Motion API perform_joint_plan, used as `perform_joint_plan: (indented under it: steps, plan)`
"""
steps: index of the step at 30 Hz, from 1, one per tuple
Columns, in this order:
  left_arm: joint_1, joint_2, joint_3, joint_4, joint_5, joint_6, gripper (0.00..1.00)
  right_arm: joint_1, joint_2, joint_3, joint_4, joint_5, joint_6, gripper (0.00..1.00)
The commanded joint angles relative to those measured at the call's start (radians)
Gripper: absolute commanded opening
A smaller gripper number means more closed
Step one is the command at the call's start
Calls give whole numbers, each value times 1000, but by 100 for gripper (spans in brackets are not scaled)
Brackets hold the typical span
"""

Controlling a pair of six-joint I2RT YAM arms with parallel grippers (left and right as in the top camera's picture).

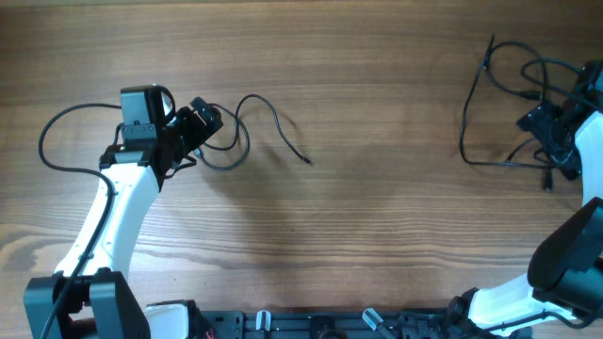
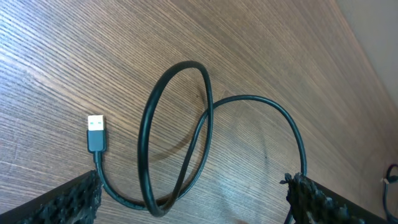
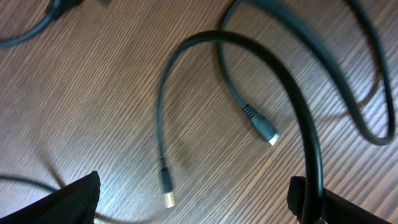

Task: Untangle cables

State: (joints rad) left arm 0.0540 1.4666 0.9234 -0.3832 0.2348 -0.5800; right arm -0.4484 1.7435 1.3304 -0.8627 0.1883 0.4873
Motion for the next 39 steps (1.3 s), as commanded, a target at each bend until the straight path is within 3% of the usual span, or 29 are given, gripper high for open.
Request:
perform_joint_plan:
  steps: [1,2,6,9,10,13,15,17,21,26,29,34,39]
  plan:
    - [1,-4,10,-7,11,27,100,5,-50,63,-18,31,-13,100]
    - [1,-4,10,-10,11,27,100,5,-77,127,-99,-83,-143,100]
    - [1,-4,10,-11,11,27,100,7,-114,343,-424,-2,-145,100]
    - [1,-4,10,-16,11,27,100,7,-134,359,-430,-109,-148,100]
    - [1,-4,10,-23,11,27,100,7,-131,359,-415,-244,-193,100]
    - [1,-4,10,-33,8,27,100,7,-130,359,-360,-800,-530,100]
    - [1,-4,10,-38,8,27,100,9,-129,342,-297,-923,-523,100]
    - [1,-4,10,-42,7,27,100,9,-129,336,-300,-915,-449,100]
    - [1,-4,10,-39,7,27,100,53,-129,276,-306,-911,-462,100]
    - [74,-7,10,-2,-3,1,100,214,-129,217,-258,-910,-496,100]
    - [192,-8,10,8,35,-61,100,383,-126,212,-209,-844,-483,100]
    - [374,-8,10,-59,53,-56,100,661,-79,212,-87,-806,-470,100]
    - [500,-8,10,-116,52,-56,100,965,48,212,188,-708,-406,100]
